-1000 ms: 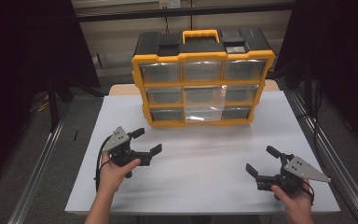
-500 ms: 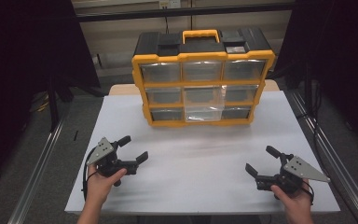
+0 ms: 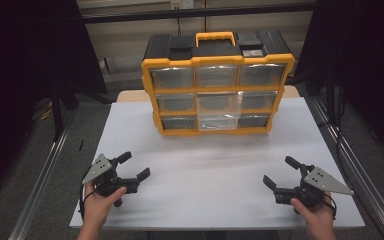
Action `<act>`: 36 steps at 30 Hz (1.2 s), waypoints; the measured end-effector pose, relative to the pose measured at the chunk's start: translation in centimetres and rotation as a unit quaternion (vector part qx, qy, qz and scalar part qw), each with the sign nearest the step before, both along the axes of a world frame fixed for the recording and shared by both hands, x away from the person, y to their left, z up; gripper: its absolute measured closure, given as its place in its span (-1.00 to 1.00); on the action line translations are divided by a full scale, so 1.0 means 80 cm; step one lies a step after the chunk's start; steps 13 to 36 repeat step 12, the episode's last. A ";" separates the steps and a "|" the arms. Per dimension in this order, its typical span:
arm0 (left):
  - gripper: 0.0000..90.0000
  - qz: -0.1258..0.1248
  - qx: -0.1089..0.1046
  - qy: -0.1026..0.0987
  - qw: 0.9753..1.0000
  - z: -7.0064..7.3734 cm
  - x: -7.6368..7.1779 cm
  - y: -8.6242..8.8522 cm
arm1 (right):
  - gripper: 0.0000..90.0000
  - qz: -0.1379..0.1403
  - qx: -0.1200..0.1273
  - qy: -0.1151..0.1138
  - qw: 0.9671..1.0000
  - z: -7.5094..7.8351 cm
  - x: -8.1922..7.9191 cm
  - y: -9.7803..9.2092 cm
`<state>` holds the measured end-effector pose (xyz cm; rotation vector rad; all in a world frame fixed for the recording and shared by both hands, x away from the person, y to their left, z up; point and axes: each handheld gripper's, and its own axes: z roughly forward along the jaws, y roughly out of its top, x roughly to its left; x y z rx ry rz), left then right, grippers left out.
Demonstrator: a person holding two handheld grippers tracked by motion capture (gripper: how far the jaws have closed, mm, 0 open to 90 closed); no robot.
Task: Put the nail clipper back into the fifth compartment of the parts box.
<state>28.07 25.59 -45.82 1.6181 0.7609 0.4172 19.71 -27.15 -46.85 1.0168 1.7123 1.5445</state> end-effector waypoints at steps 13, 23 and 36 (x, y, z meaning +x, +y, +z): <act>-0.98 0.003 0.006 0.004 1.000 -0.007 -0.001 0.005 | -0.96 -0.002 -0.002 0.005 1.000 -0.001 0.001 0.002; -0.98 0.003 0.006 0.004 1.000 -0.007 -0.001 0.005 | -0.96 -0.002 -0.002 0.005 1.000 -0.001 0.001 0.002; -0.98 0.003 0.006 0.004 1.000 -0.007 -0.001 0.005 | -0.96 -0.002 -0.002 0.005 1.000 -0.001 0.001 0.002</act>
